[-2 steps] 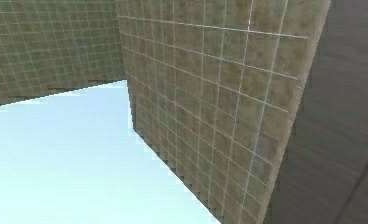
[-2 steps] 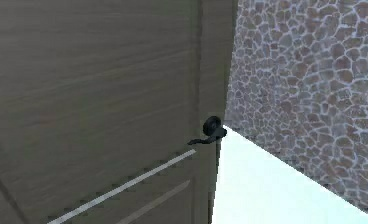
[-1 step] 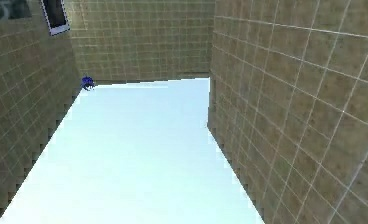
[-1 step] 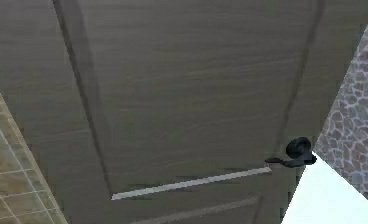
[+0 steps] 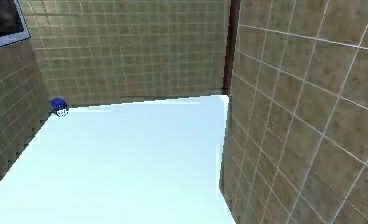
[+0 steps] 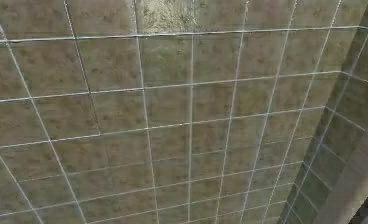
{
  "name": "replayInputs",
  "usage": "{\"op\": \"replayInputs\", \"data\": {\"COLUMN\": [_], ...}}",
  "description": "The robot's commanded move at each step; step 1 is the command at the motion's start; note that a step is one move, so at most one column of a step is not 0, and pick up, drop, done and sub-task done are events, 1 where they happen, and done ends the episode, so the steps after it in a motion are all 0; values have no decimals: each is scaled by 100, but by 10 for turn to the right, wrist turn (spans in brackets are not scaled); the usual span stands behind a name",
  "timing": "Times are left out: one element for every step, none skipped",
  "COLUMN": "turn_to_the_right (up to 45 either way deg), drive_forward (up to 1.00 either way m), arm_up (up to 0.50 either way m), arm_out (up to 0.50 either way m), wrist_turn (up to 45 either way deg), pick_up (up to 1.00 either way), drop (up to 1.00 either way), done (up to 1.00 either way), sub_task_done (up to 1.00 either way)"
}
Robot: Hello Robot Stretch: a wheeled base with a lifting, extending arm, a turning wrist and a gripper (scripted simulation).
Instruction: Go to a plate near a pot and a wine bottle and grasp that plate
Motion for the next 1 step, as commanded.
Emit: {"op": "replayInputs", "data": {"turn_to_the_right": [0], "drive_forward": [100], "arm_up": [0], "arm_out": [0], "wrist_turn": [0], "pick_up": [0], "drop": [0], "done": [0], "sub_task_done": [0]}}
